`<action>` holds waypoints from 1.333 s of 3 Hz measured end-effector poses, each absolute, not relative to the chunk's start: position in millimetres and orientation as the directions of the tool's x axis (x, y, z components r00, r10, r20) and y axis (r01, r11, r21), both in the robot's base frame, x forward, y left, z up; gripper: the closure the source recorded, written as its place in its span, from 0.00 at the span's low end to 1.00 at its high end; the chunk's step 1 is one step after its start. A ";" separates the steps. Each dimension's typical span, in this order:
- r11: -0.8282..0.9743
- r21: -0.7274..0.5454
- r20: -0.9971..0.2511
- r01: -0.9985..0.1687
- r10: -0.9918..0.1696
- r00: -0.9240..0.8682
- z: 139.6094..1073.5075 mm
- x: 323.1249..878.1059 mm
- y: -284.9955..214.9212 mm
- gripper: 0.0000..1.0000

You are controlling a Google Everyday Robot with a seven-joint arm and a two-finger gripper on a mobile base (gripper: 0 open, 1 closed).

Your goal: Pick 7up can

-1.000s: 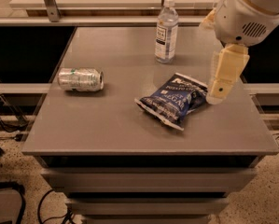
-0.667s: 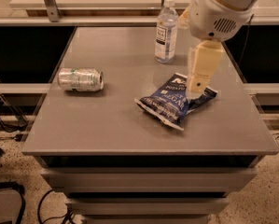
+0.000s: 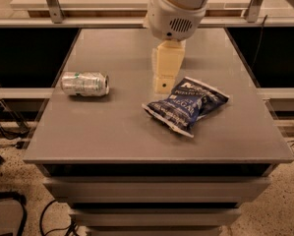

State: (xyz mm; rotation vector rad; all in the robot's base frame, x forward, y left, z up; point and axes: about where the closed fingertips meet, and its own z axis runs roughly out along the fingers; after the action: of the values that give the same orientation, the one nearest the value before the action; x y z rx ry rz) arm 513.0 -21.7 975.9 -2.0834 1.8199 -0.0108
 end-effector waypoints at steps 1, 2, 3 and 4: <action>-0.142 -0.277 -0.218 -0.950 -0.954 0.207 964.2 519.2 22.4 0.00; -0.169 -0.269 -0.189 -0.948 -0.956 0.224 945.4 528.8 64.4 0.00; -0.169 -0.269 -0.189 -0.948 -0.956 0.224 945.4 528.8 64.5 0.00; -0.141 -0.267 -0.184 -0.953 -0.964 0.194 943.3 529.3 63.0 0.00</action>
Offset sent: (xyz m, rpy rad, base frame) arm 0.0263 0.1271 -0.0523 -0.0897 0.0206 0.0778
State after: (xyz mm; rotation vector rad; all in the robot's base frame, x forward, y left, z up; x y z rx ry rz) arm 529.3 63.0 943.3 -2.1526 1.8094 -0.0445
